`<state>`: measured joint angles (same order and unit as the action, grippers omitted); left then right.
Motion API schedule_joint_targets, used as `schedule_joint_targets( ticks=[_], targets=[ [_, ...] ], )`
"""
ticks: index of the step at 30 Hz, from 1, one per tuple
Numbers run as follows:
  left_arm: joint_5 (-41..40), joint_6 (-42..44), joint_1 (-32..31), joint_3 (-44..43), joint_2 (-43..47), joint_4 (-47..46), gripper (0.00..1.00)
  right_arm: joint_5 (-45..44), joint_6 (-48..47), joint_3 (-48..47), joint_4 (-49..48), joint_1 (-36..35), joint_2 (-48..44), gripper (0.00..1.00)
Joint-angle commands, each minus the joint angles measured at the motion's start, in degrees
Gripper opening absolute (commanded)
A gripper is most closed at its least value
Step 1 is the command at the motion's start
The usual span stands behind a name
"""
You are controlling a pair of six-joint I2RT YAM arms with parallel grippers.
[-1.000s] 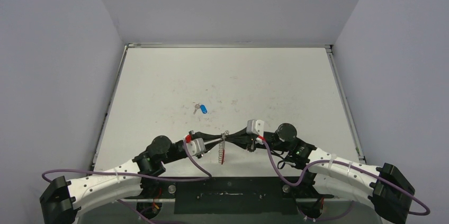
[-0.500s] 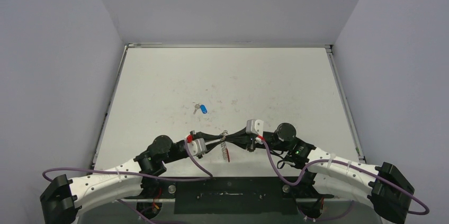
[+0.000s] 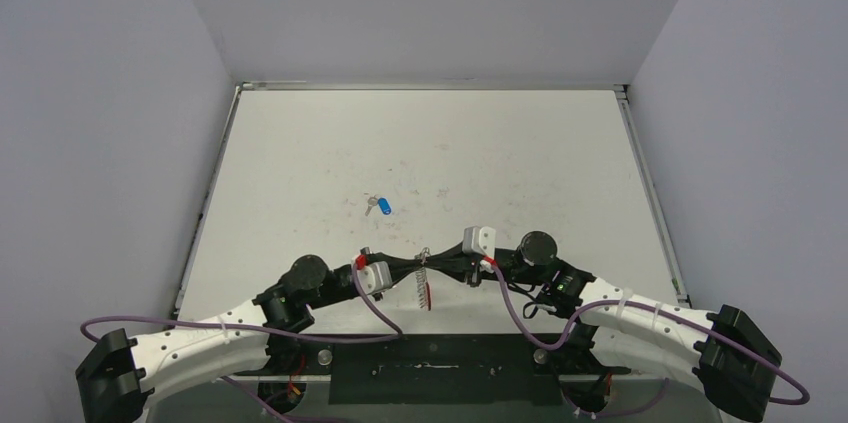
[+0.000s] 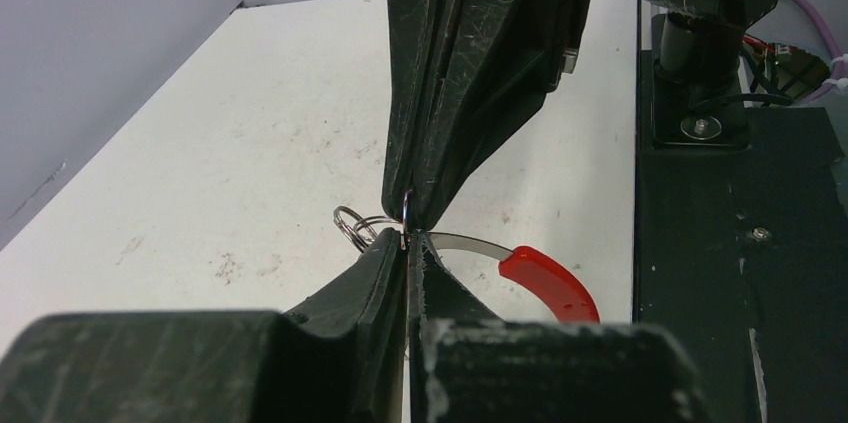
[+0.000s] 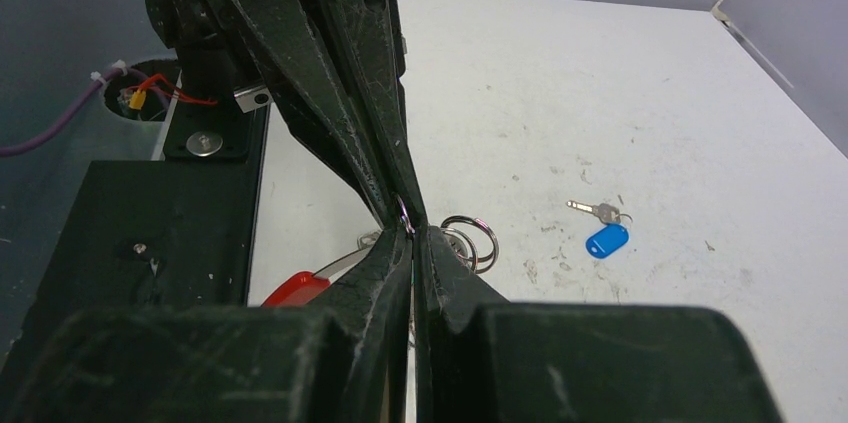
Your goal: Put the keys on the keyring
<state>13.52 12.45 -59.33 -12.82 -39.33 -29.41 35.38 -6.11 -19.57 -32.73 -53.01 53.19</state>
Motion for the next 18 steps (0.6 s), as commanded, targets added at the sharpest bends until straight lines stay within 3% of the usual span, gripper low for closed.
schedule_joint_targets(
  ticks=[1,5,7,9,18],
  targets=[
    [-1.1,0.0,-0.3,-3.6,0.6,0.6,0.0,3.3,-0.9,-1.2,-0.6,-0.3,0.0,0.0],
    [-1.6,-0.5,-0.3,-3.7,0.4,0.9,0.0,4.1,-0.9,-1.3,-0.2,-0.3,0.4,0.0],
    [-2.6,-1.0,-0.3,-3.6,0.1,0.6,0.09,4.8,-0.8,-1.5,-0.2,-0.3,0.8,0.0],
    [-3.0,-1.2,-0.3,-3.6,-0.2,0.1,0.13,5.3,-0.7,-1.6,-0.3,-0.2,1.2,0.0],
    [-3.0,-1.4,-0.4,-4.2,-2.3,-0.4,0.15,6.3,-0.7,-1.8,0.3,-0.3,1.2,0.0]
  ],
)
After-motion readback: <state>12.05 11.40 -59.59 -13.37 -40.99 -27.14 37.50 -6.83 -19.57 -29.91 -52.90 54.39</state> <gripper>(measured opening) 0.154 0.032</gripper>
